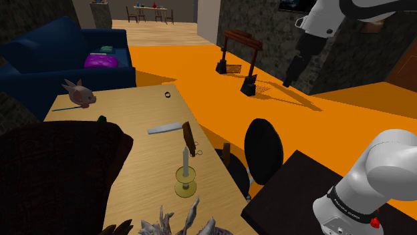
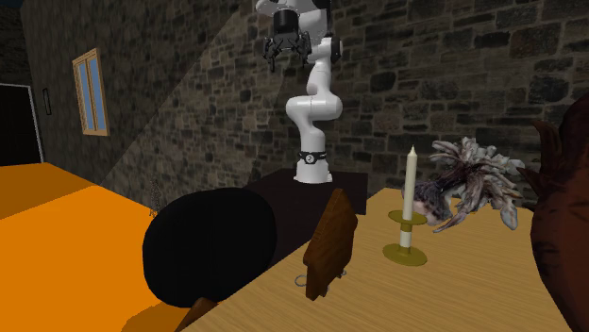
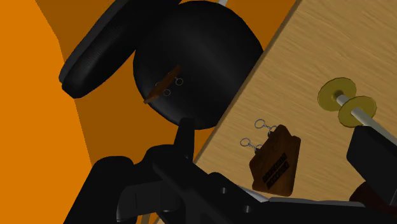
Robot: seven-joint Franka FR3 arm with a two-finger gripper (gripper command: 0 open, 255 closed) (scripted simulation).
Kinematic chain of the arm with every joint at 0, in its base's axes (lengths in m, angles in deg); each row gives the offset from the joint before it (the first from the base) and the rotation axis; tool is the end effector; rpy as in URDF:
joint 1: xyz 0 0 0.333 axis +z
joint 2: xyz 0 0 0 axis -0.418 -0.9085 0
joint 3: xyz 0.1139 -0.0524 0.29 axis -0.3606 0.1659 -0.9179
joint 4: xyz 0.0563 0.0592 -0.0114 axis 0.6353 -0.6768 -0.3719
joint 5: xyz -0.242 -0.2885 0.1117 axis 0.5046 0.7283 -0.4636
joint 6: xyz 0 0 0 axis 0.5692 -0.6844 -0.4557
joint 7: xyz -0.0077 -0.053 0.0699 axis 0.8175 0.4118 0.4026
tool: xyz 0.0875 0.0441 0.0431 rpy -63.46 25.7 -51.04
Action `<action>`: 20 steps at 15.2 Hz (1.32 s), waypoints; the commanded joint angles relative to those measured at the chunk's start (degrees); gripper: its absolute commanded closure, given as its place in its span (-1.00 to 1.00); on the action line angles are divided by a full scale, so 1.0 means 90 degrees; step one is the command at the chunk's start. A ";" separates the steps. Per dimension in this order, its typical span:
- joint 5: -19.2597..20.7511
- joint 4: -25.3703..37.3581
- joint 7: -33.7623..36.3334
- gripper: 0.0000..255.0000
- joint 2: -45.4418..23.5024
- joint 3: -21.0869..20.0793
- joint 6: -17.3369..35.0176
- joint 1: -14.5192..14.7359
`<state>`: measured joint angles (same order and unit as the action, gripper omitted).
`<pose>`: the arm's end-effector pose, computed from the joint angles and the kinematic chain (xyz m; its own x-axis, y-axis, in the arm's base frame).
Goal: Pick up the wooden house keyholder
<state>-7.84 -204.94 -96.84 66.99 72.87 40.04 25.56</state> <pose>0.3273 -0.0161 0.5847 0.9881 0.1113 0.1057 0.1175 -0.9916 -0.0546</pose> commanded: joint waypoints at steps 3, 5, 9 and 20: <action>-0.0092 -0.0192 0.0317 -1.00 -0.0164 -0.0225 0.0451 0.0025; -0.0170 -0.0340 0.0635 -1.00 -0.0378 -0.0449 0.0907 0.0049; -0.0267 -0.0499 0.1280 -1.00 -0.0947 -0.0900 0.1816 0.0075; 0.0294 0.0025 0.3386 -1.00 -0.3266 -0.2124 0.3994 -0.0171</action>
<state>-6.32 -205.81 -68.69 40.11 54.85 74.26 24.40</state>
